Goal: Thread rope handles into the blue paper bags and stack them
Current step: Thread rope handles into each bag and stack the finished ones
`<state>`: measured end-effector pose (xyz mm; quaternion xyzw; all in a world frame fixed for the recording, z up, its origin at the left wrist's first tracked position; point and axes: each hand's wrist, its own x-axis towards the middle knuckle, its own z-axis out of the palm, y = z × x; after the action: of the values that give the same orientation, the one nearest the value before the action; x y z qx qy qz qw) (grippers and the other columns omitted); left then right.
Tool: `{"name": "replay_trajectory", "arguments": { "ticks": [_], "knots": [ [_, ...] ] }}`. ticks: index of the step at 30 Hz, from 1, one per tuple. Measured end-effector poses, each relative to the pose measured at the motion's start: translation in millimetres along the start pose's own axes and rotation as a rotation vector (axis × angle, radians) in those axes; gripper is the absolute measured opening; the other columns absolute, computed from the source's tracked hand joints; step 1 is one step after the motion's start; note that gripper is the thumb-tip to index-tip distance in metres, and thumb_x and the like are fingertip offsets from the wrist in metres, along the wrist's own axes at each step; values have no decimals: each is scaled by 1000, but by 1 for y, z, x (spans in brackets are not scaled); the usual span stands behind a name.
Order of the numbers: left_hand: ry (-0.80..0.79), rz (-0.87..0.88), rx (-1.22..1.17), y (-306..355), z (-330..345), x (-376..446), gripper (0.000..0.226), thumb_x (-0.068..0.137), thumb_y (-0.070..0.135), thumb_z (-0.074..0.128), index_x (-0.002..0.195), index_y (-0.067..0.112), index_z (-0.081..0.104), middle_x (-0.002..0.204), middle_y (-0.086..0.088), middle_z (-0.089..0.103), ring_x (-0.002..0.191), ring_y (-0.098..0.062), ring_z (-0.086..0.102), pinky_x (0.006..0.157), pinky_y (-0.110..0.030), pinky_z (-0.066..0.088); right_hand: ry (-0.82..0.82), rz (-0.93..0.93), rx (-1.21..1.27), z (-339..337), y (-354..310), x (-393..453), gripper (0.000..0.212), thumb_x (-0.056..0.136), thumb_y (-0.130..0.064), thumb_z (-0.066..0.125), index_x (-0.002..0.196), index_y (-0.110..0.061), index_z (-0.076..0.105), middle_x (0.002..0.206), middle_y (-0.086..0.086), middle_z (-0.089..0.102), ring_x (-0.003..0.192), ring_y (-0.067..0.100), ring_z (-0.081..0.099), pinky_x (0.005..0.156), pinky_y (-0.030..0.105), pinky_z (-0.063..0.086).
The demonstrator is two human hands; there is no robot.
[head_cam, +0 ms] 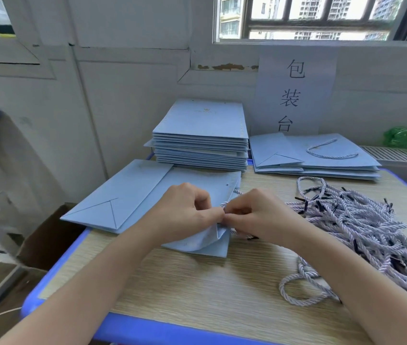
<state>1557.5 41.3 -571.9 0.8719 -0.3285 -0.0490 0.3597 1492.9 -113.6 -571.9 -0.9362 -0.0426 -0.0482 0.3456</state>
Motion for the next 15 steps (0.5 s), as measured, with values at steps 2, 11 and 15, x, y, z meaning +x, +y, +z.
{"name": "replay_trajectory", "arguments": {
  "ticks": [2, 11, 15],
  "knots": [
    [10, 24, -2, -1, 4, 1, 29, 64, 48, 60, 75, 21, 62, 87, 3, 64, 86, -10, 57, 76, -26, 49, -1, 35, 17, 1, 1, 4, 27, 79, -22, 70, 55, -25, 58, 39, -13, 47, 41, 2, 41, 45, 15, 28],
    [-65, 51, 165, -4, 2, 0, 53, 59, 48, 48, 109, 32, 51, 119, 13, 47, 116, -6, 37, 90, -23, 30, -184, 212, -230, -40, 15, -7, 13, 83, -24, 62, 71, -21, 59, 63, -8, 58, 57, 5, 53, 57, 18, 42],
    [-43, 69, 227, -6, 4, 1, 49, 62, 52, 48, 106, 31, 51, 113, 13, 47, 111, -6, 38, 87, -22, 29, -154, 306, -238, -57, 30, -11, 14, 87, -25, 60, 78, -15, 59, 67, -4, 58, 56, 6, 50, 50, 16, 39]
  ]
}}
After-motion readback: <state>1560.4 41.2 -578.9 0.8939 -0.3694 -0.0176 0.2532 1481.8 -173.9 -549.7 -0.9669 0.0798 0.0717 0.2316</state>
